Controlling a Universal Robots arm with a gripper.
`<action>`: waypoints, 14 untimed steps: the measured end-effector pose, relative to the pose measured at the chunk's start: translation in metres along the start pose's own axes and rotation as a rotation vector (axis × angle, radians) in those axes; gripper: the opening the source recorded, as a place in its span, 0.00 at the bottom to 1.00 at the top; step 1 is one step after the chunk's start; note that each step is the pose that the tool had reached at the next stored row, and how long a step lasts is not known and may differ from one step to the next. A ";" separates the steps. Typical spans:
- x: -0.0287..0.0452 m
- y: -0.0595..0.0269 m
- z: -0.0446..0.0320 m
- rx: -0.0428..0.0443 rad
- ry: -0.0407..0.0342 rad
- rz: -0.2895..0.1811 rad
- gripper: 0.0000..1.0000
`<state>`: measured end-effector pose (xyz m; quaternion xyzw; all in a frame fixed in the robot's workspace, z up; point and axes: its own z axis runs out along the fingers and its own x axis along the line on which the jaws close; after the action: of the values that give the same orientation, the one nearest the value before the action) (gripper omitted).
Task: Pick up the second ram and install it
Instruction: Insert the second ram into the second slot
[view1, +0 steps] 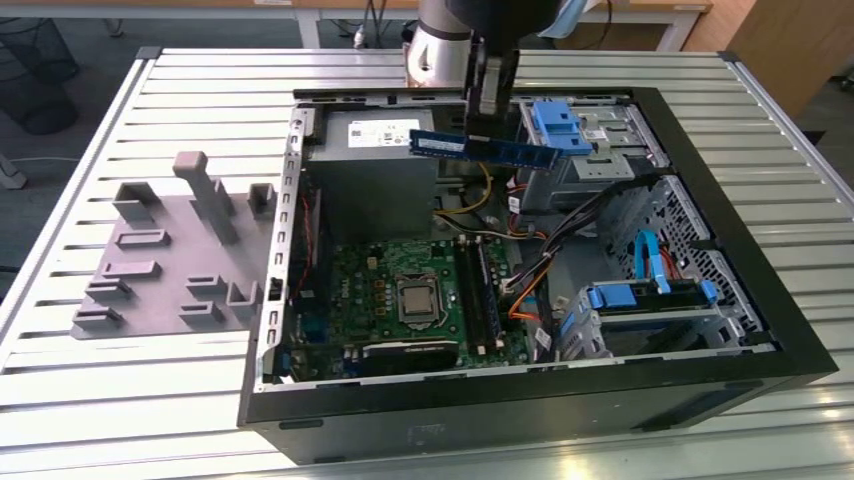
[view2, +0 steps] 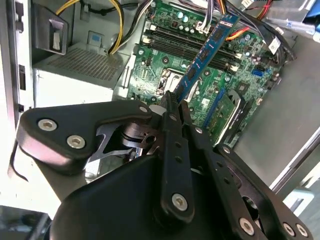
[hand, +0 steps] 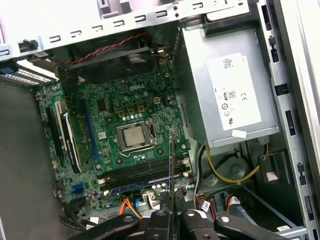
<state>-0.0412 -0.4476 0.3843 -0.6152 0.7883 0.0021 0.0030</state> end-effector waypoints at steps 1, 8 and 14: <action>0.0000 0.0000 0.0001 0.0001 0.0001 0.012 0.14; 0.0000 0.0000 0.0010 0.0009 0.0010 0.100 0.14; 0.0000 0.0000 0.0018 0.0018 0.0019 0.191 0.14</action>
<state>-0.0411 -0.4475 0.3825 -0.5373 0.8434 0.0011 0.0026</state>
